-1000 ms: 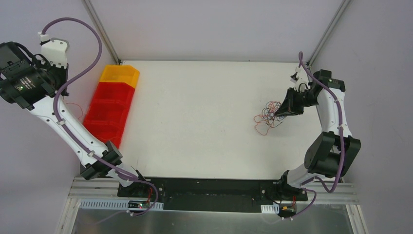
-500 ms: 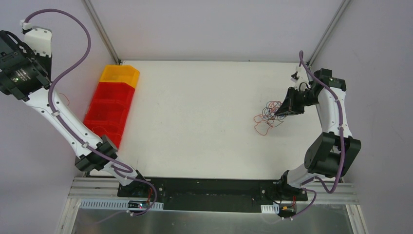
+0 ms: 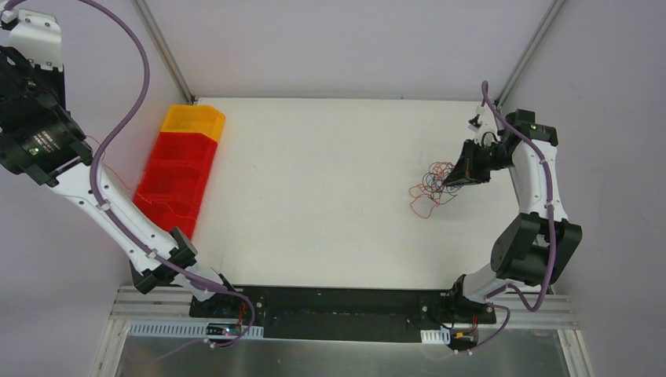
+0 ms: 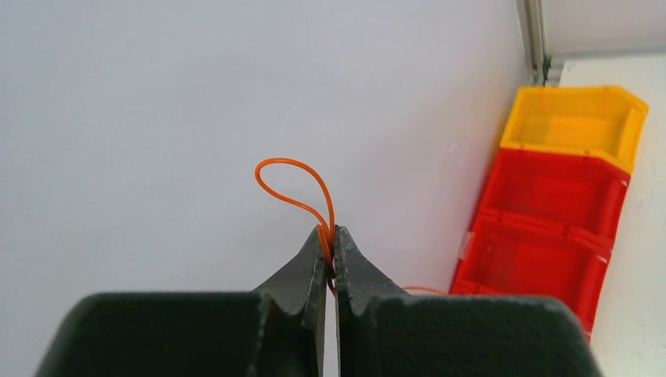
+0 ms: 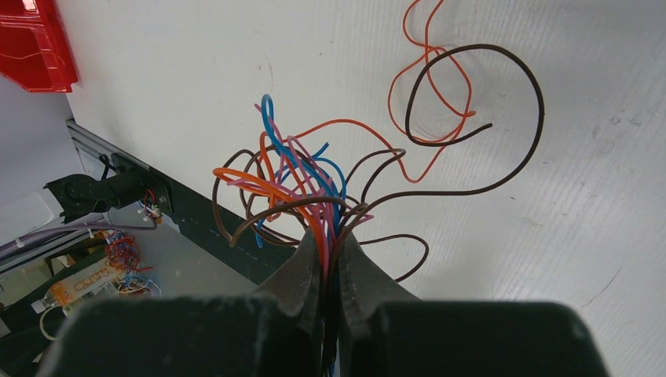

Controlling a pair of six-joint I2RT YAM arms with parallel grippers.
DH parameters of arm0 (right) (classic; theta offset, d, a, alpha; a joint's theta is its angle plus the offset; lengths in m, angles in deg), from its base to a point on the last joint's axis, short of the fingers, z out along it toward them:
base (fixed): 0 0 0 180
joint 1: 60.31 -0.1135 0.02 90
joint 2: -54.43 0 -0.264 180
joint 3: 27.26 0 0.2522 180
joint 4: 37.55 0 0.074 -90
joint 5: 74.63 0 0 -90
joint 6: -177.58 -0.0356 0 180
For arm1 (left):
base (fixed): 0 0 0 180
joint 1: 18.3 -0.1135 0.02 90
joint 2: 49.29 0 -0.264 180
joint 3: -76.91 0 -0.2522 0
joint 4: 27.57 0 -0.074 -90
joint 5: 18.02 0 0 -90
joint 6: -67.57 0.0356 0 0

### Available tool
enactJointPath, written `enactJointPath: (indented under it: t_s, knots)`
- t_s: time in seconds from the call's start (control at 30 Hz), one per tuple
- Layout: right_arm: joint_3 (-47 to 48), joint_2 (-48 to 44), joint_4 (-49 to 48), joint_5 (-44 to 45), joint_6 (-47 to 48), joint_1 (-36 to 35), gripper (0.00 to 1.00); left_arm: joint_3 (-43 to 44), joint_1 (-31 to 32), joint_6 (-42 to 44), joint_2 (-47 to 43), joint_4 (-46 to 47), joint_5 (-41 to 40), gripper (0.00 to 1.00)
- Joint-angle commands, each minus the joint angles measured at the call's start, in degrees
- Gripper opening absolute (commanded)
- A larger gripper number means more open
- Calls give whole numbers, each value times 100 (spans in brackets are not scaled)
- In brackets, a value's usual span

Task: Untangle the cables

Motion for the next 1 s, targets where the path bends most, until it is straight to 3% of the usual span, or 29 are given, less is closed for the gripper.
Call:
enactJointPath:
  t_s: [0.0, 0.27, 0.43, 0.97]
  knots:
    - [246, -12, 158, 18, 56, -41, 0, 161, -84, -330, -338, 873, 21, 0]
    - [259, -9, 167, 38, 44, -52, 0, 182, -80, -239, -319, 1336, -259, 0]
    - [287, 13, 174, 42, 35, -65, 0, 168, -80, -325, -394, 1571, -39, 0]
    - [119, -65, 150, 100, 128, -87, 0, -1855, -86, 56, -907, 1602, -92, 0]
